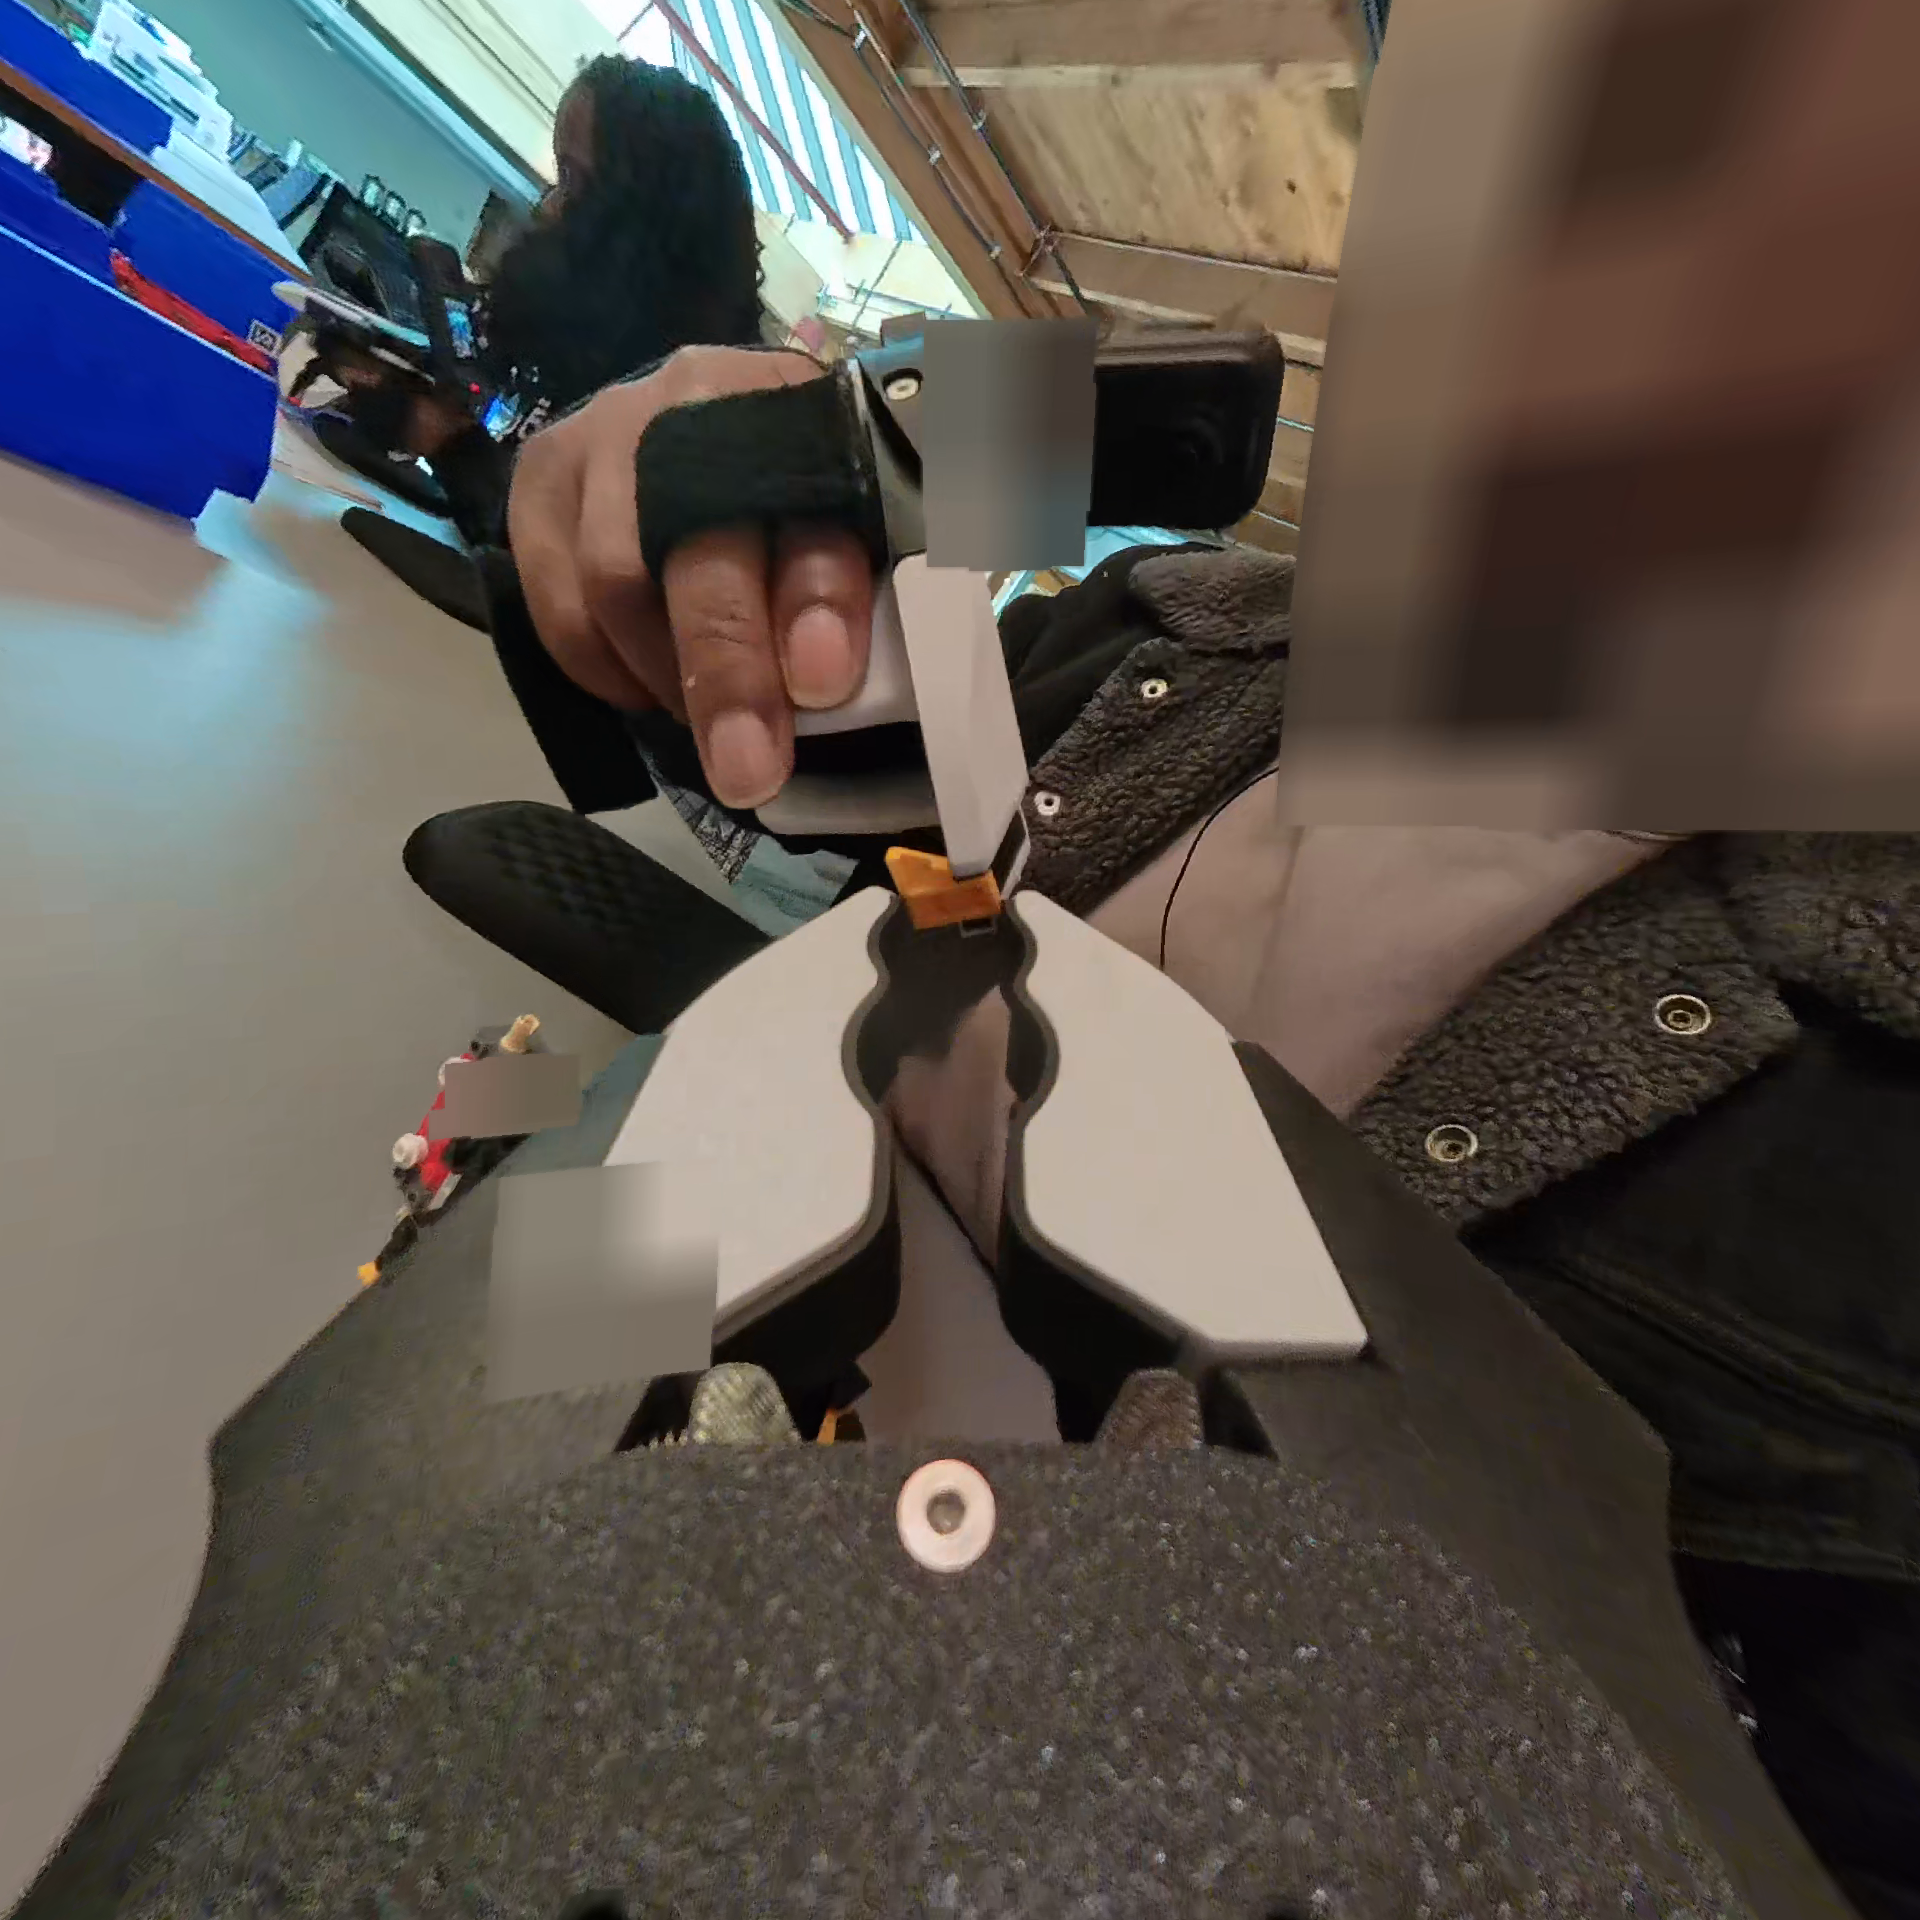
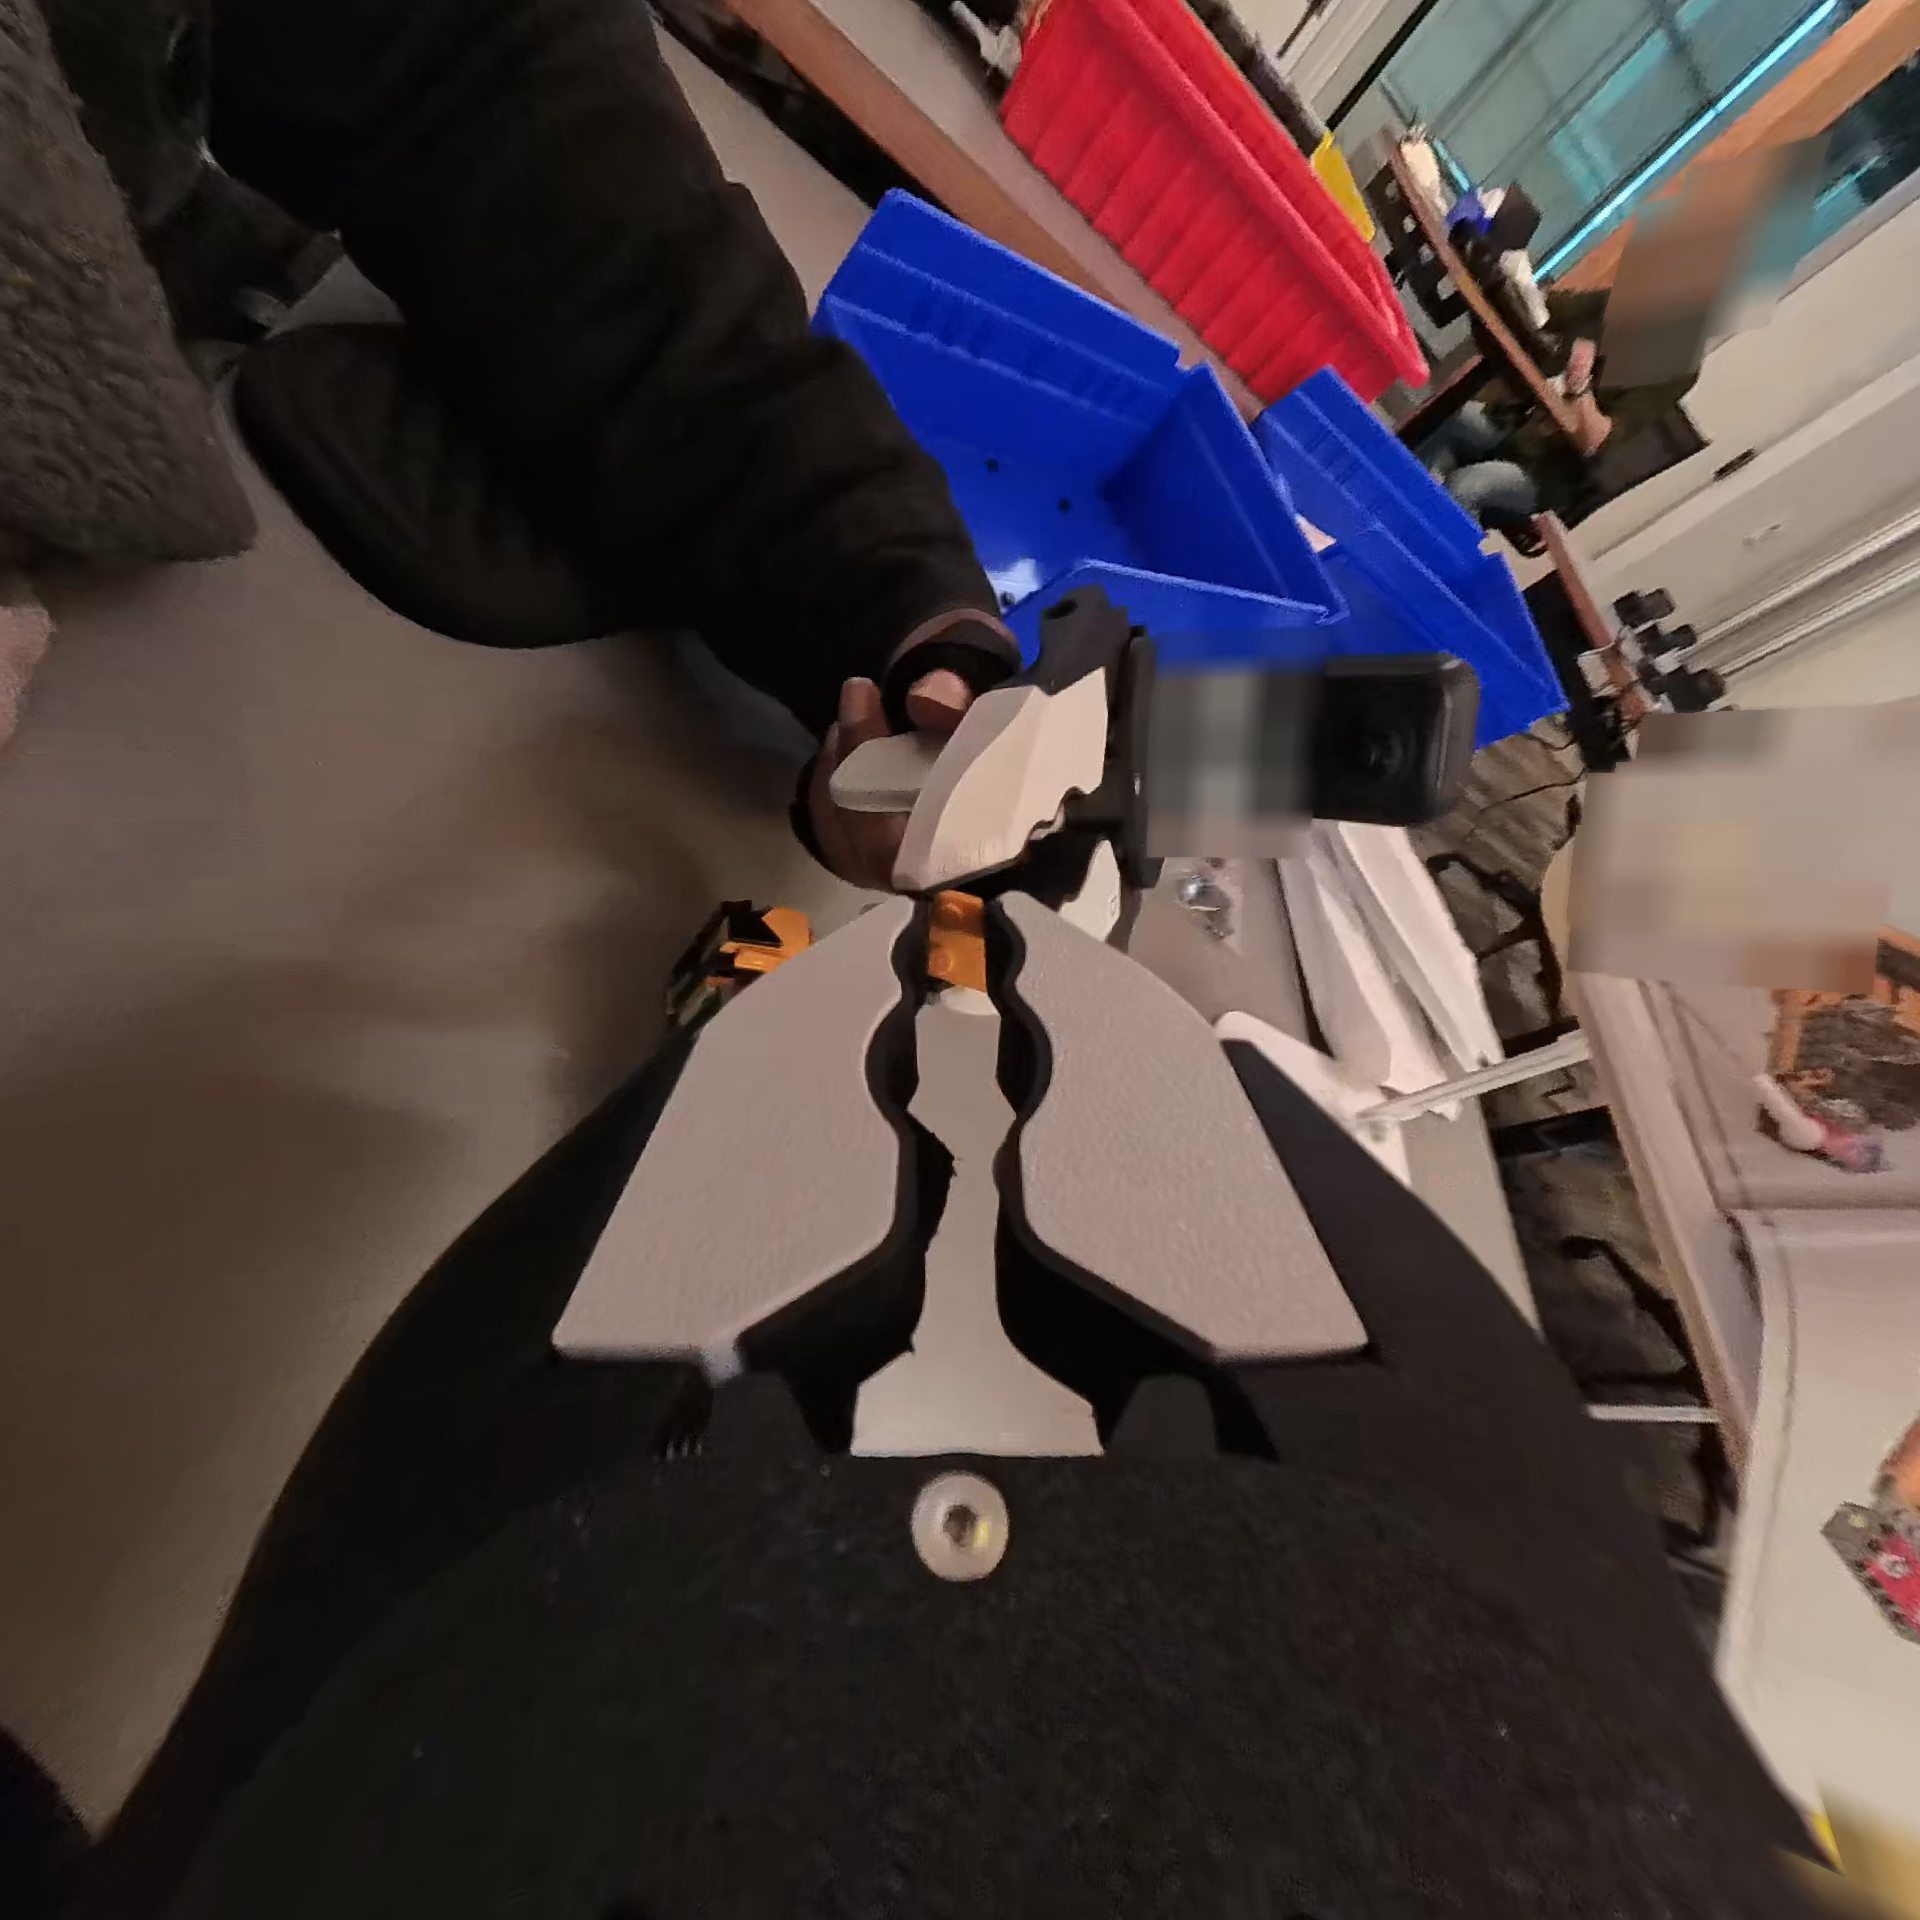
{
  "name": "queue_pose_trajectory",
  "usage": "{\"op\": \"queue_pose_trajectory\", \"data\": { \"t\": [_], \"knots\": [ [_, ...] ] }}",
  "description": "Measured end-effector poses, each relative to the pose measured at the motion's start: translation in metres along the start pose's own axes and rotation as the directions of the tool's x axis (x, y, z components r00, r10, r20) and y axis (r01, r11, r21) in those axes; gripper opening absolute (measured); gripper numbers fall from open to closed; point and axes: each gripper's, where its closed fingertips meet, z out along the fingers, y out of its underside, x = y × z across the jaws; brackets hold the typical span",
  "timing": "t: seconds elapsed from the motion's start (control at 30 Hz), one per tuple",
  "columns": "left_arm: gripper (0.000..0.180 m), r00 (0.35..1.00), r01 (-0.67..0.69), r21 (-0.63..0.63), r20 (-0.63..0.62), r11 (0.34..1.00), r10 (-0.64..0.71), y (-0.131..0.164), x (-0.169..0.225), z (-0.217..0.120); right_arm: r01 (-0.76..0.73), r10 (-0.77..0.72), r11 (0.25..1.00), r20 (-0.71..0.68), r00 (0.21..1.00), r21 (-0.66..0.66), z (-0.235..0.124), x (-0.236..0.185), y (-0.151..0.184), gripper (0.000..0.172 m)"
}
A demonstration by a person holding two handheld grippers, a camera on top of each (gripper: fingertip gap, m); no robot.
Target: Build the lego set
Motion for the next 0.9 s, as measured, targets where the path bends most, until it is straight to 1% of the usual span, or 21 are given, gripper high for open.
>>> {"op": "queue_pose_trajectory", "data": {
  "t": [0.1,0.13,0.17,0.2,0.23,0.27,0.3,0.37,0.4,0.43,0.47,0.53,0.57,0.6,0.67,0.73,0.77,0.8,0.83,0.87,0.9],
  "knots": [
    [0.018,0.999,0.029,0.003,0.013,1.0,-0.029,0.004,-0.001,0.0,-0.127,0.126,0.992,0.038,0.991,0.015,0.0,-0.003,0.001,0.009],
    [0.025,0.998,0.029,0.015,0.061,0.999,-0.03,0.002,-0.006,-0.004,-0.171,0.17,0.985,0.035,0.985,0.007,-0.003,0.0,0.005,0.009],
    [0.029,0.99,0.025,0.013,0.139,1.0,-0.027,0.001,-0.013,-0.01,-0.223,0.223,0.975,0.029,0.974,-0.019,-0.008,0.003,0.013,0.009],
    [0.03,0.973,0.006,0.002,0.232,1.0,-0.006,0.0,-0.021,-0.019,-0.287,0.289,0.955,0.025,0.957,-0.08,-0.014,0.006,0.029,0.009],
    [0.027,0.945,-0.035,0.0,0.324,0.999,0.033,-0.003,-0.025,-0.029,-0.361,0.374,0.909,0.027,0.927,-0.207,-0.019,0.003,0.056,0.009],
    [0.024,0.911,-0.086,-0.001,0.404,0.996,0.079,-0.008,-0.025,-0.039,-0.425,0.456,0.837,0.009,0.89,-0.343,-0.025,-0.002,0.087,0.009],
    [0.022,0.874,-0.14,-0.014,0.469,0.99,0.13,-0.012,-0.022,-0.048,-0.491,0.528,0.768,-0.027,0.849,-0.411,-0.029,-0.005,0.113,0.009],
    [0.02,0.774,-0.244,-0.059,0.59,0.968,0.231,-0.02,-0.016,-0.065,-0.636,0.721,0.596,-0.02,0.692,-0.49,-0.029,-0.025,0.144,0.01],
    [0.02,0.722,-0.284,-0.081,0.638,0.955,0.269,-0.025,-0.013,-0.072,-0.669,0.772,0.531,-0.028,0.635,-0.52,-0.027,-0.033,0.157,0.01],
    [0.019,0.677,-0.317,-0.095,0.674,0.944,0.295,-0.03,-0.007,-0.077,-0.67,0.789,0.497,-0.034,0.613,-0.552,-0.026,-0.039,0.169,0.01],
    [0.018,0.63,-0.344,-0.106,0.711,0.933,0.313,-0.036,0.0,-0.084,-0.66,0.783,0.481,-0.057,0.62,-0.577,-0.024,-0.04,0.181,0.01],
    [0.015,0.514,-0.393,-0.124,0.792,0.911,0.329,-0.05,0.015,-0.102,-0.647,0.777,0.474,-0.063,0.627,-0.598,-0.021,-0.042,0.19,0.012],
    [0.014,0.452,-0.417,-0.13,0.829,0.9,0.329,-0.056,0.025,-0.113,-0.636,0.772,0.479,-0.054,0.633,-0.605,-0.02,-0.044,0.191,0.018],
    [0.014,0.394,-0.442,-0.136,0.859,0.887,0.328,-0.063,0.037,-0.124,-0.617,0.752,0.499,-0.05,0.658,-0.609,-0.019,-0.045,0.191,0.021],
    [0.013,0.279,-0.481,-0.153,0.907,0.863,0.316,-0.072,0.06,-0.15,-0.57,0.706,0.545,-0.031,0.707,-0.615,-0.019,-0.046,0.191,0.033],
    [0.013,0.153,-0.465,-0.185,0.946,0.866,0.285,-0.074,0.078,-0.183,-0.555,0.674,0.578,-0.033,0.738,-0.599,-0.021,-0.045,0.191,0.039],
    [0.013,0.074,-0.435,-0.212,0.96,0.875,0.269,-0.073,0.084,-0.202,-0.559,0.663,0.602,-0.033,0.748,-0.57,-0.023,-0.042,0.188,0.039],
    [0.013,-0.019,-0.384,-0.241,0.967,0.891,0.253,-0.07,0.09,-0.225,-0.573,0.651,0.632,-0.044,0.758,-0.522,-0.025,-0.036,0.183,0.04],
    [0.012,-0.098,-0.318,-0.261,0.965,0.911,0.242,-0.064,0.094,-0.247,-0.591,0.639,0.664,-0.062,0.767,-0.457,-0.028,-0.028,0.178,0.039],
    [0.012,-0.144,-0.236,-0.269,0.96,0.934,0.24,-0.055,0.097,-0.266,-0.61,0.63,0.694,-0.086,0.771,-0.382,-0.031,-0.019,0.171,0.039],
    [0.011,-0.171,-0.136,-0.264,0.956,0.955,0.24,-0.043,0.098,-0.284,-0.629,0.626,0.718,-0.119,0.771,-0.3,-0.036,-0.009,0.166,0.039]
  ]
}}
